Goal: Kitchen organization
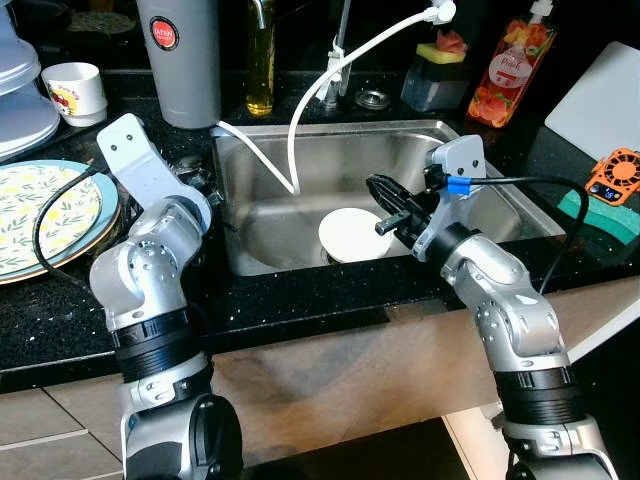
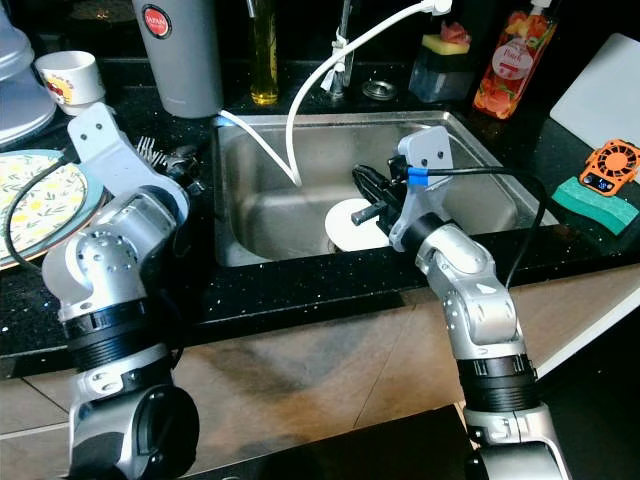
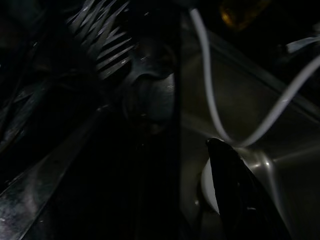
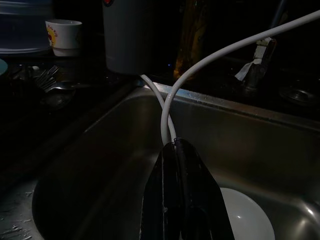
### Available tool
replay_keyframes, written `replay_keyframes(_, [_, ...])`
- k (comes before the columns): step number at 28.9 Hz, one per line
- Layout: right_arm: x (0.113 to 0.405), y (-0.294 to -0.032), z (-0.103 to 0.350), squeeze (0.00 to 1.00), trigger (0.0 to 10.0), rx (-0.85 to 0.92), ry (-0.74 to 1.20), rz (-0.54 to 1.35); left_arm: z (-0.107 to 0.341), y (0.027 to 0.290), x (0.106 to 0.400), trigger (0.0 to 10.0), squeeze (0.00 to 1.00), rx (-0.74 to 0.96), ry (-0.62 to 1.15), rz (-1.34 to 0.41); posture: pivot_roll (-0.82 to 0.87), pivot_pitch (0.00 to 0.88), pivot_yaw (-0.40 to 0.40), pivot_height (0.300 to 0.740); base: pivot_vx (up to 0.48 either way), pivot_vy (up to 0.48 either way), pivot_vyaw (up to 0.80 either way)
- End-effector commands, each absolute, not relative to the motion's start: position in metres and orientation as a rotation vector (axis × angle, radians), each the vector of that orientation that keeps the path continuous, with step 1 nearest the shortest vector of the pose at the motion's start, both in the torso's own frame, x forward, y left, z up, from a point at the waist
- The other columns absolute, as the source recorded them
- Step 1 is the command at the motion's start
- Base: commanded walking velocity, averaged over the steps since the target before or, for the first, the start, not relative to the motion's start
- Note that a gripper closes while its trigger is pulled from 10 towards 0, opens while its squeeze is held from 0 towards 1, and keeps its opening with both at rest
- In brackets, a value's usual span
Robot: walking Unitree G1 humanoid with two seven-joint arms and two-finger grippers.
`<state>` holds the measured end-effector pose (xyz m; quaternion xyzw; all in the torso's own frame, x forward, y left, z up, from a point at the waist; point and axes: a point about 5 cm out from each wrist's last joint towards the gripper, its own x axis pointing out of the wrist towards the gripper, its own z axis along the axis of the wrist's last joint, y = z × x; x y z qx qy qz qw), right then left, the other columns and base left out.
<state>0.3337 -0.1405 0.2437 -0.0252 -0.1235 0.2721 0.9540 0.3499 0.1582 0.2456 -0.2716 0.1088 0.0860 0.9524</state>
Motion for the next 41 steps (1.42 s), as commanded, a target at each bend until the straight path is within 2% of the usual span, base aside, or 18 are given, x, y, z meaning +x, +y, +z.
replay_keyframes(1, [0.333,-0.145,0.245,0.0,10.0,-0.052,-0.254,0.534,0.238,0.161,0.35,10.0,0.0,-0.565,0.249,0.212,0.11,0.042,-0.048,0.74,0.0,0.0,0.0])
replay_keyframes(13, [0.333,-0.146,0.245,0.0,10.0,-0.051,-0.25,0.533,0.227,0.167,0.347,10.0,0.0,-0.628,0.286,0.292,0.11,0.05,-0.053,0.74,0.0,0.0,0.0])
replay_keyframes(19, [0.335,-0.145,0.246,0.0,10.0,-0.049,-0.253,0.533,0.217,0.173,0.368,10.0,0.0,-0.682,0.313,0.253,0.1,0.048,-0.059,0.74,0.0,0.0,0.0])
replay_keyframes(29, [0.334,-0.146,0.246,0.0,10.0,-0.048,-0.25,0.527,0.214,0.178,0.386,10.0,0.0,-0.7,0.295,0.248,0.09,0.051,-0.059,0.74,0.0,0.0,0.0])
replay_keyframes(31, [0.334,-0.146,0.246,0.0,10.0,-0.048,-0.25,0.527,0.212,0.179,0.388,9.7,0.0,-0.702,0.296,0.25,0.09,0.051,-0.059,0.74,0.0,0.0,0.0])
replay_keyframes(33, [0.334,-0.146,0.246,0.0,10.0,-0.046,-0.251,0.527,0.207,0.183,0.393,7.2,0.0,-0.717,0.299,0.253,0.09,0.054,-0.06,0.74,0.0,0.0,0.0])
replay_keyframes(36, [0.334,-0.145,0.246,0.0,10.0,-0.044,-0.251,0.527,0.205,0.187,0.396,7.2,0.0,-0.714,0.294,0.259,0.1,0.058,-0.062,0.74,0.0,0.0,0.0])
replay_keyframes(37, [0.334,-0.145,0.246,0.0,10.0,-0.044,-0.252,0.528,0.207,0.19,0.396,6.7,0.0,-0.69,0.28,0.264,0.1,0.061,-0.059,0.74,0.0,0.0,0.0])
replay_keyframes(38, [0.334,-0.144,0.246,0.0,10.0,-0.043,-0.253,0.528,0.213,0.192,0.397,7.8,0.0,-0.656,0.258,0.263,0.1,0.063,-0.057,0.74,0.0,0.0,0.0])
replay_keyframes(39, [0.334,-0.144,0.246,0.0,10.0,-0.043,-0.253,0.528,0.213,0.192,0.397,7.8,0.0,-0.656,0.258,0.263,0.1,0.063,-0.057,0.74,0.0,0.0,0.0])
replay_keyframes(40, [0.333,-0.144,0.246,0.0,10.0,-0.042,-0.253,0.528,0.218,0.192,0.397,10.0,0.0,-0.626,0.235,0.256,0.1,0.065,-0.056,0.74,0.0,0.0,0.0])
replay_keyframes(41, [0.333,-0.144,0.246,0.0,10.0,-0.041,-0.253,0.528,0.221,0.192,0.397,10.0,0.0,-0.608,0.221,0.251,0.1,0.065,-0.056,0.74,0.0,0.0,0.0])
